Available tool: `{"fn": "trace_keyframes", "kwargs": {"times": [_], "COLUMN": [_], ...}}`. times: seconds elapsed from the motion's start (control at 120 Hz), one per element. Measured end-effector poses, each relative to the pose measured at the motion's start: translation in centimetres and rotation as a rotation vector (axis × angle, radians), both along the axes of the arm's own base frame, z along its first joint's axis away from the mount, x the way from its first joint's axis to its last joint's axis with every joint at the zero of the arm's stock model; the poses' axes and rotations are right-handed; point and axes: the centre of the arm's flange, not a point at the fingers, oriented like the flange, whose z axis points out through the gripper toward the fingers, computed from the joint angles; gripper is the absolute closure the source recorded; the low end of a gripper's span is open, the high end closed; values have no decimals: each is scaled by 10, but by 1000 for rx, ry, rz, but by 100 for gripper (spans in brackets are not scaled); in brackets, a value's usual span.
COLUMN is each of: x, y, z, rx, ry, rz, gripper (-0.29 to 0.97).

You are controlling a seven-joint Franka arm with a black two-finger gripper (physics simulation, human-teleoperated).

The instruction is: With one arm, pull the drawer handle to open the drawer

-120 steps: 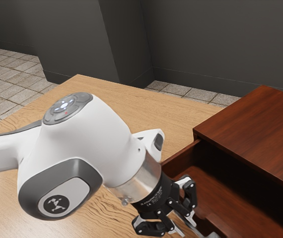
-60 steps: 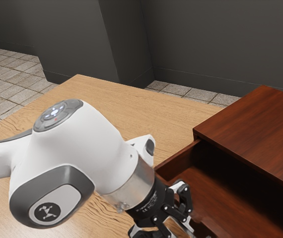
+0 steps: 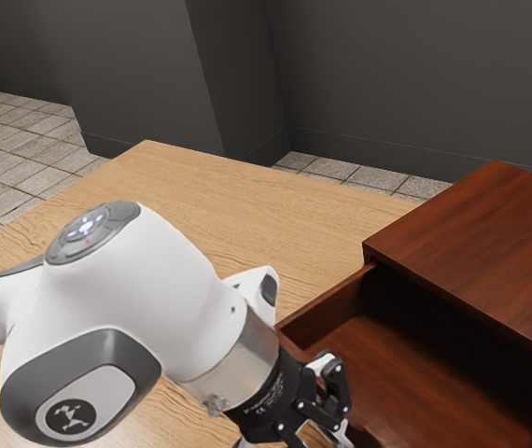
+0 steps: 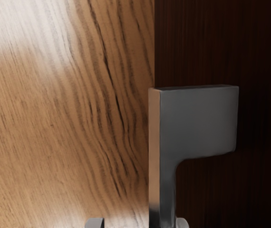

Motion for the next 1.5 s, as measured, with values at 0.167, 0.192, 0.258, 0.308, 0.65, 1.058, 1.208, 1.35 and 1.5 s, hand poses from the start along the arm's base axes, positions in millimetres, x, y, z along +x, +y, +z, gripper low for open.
{"fn": "trace_keyframes", "kwargs": {"times": [0.167,0.192,0.258,0.308,0.65,1.058,1.208,1.35,1.5], "x": [-1,-2,-4,-4,-3,3,10,67,85], "y": [0,1,2,2,3,5,7,94,249], "z": [0,0,0,0,3,20,61,193,214], "rx": [-2,-2,-2,-1,15,52,62,113,183], "ry": [1,0,-1,0,-18,-77,-137,-208,-21], "rz": [6,7,7,8,2,-20,-32,183,507], "gripper": [59,59,59,59,53,49,49,37,18]}}
